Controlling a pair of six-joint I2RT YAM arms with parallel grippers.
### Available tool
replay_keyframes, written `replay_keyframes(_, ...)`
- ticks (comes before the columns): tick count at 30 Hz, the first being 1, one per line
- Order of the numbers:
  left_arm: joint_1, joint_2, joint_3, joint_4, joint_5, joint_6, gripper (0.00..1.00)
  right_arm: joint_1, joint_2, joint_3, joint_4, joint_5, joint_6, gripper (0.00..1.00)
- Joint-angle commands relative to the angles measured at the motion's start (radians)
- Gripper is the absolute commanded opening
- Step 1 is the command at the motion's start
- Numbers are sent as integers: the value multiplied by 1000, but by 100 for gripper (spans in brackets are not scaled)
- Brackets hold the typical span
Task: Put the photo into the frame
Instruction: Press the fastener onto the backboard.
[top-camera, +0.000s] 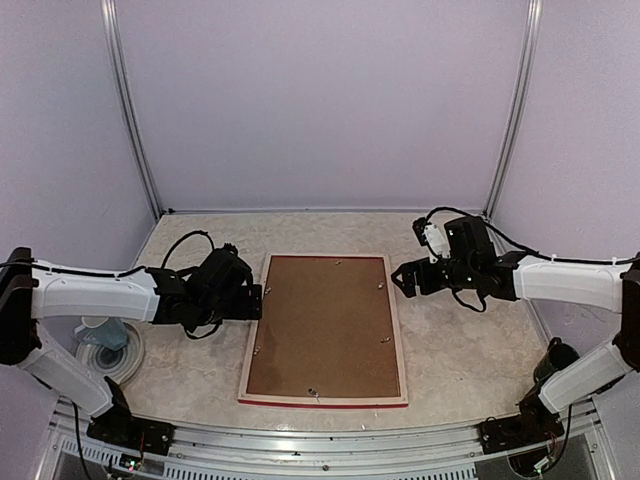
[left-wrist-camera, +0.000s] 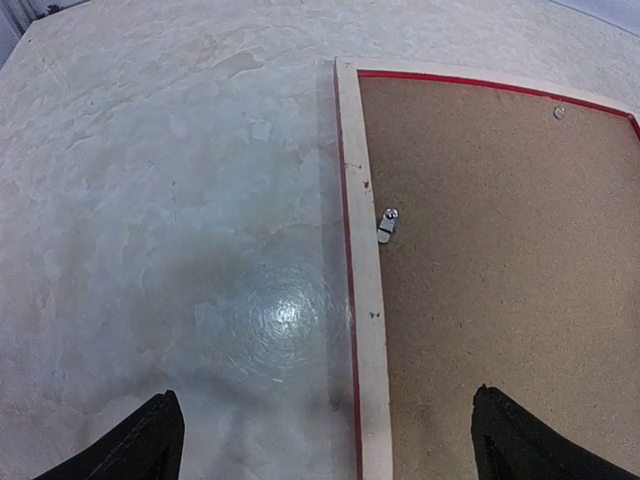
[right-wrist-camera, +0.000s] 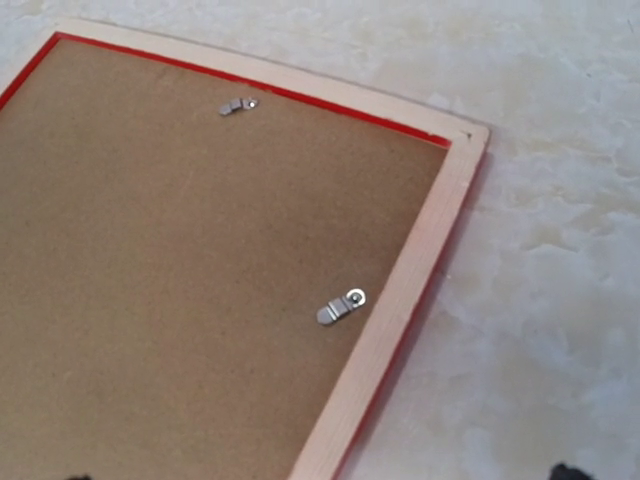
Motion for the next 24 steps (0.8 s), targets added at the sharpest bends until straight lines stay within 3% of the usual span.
replay_keyframes(1, -50, -41, 18, -109, 10, -46, 99, -10, -2, -47, 41, -25, -4, 99)
replay_keyframes(9, -115, -50, 29, -256, 57, -48, 99, -4, -36, -179, 103, -106, 29, 99)
replay_keyframes(15, -132, -28, 17, -251, 167, 0, 98, 4, -28, -214, 127, -106, 32, 99)
replay_keyframes(24, -138, 31, 36, -259, 206, 52, 98, 28, 27, -283, 238, -152, 35, 82)
